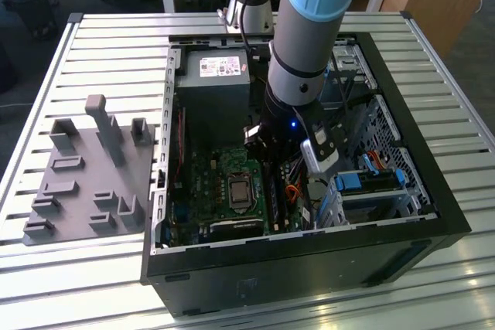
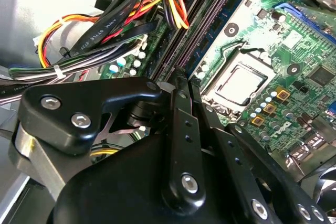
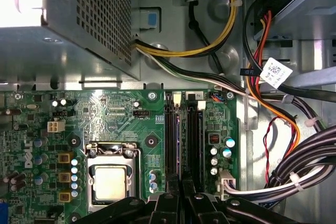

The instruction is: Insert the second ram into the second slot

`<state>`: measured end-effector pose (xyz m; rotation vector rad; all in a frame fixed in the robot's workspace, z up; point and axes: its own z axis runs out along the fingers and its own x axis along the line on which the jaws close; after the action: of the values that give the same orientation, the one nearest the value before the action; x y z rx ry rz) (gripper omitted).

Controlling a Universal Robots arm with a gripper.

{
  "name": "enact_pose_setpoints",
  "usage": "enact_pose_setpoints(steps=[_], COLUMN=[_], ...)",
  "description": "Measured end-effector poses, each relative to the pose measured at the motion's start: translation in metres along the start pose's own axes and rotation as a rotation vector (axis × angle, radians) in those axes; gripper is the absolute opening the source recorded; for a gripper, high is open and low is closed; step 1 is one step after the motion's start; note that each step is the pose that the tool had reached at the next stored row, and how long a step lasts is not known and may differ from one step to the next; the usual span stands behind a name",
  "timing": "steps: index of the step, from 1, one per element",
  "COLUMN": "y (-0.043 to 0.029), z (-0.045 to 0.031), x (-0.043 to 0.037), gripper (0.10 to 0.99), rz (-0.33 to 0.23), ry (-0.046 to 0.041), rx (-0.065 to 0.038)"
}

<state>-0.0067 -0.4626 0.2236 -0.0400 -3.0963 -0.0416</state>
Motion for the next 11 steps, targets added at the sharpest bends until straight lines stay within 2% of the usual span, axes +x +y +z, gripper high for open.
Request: enact_pose_setpoints(steps=[11], y=[-0.0001], z=[0.0019], x=[-0.0001], gripper=[0.137], rz=[-0.002], ry=[0.0000], rx=[-0.001])
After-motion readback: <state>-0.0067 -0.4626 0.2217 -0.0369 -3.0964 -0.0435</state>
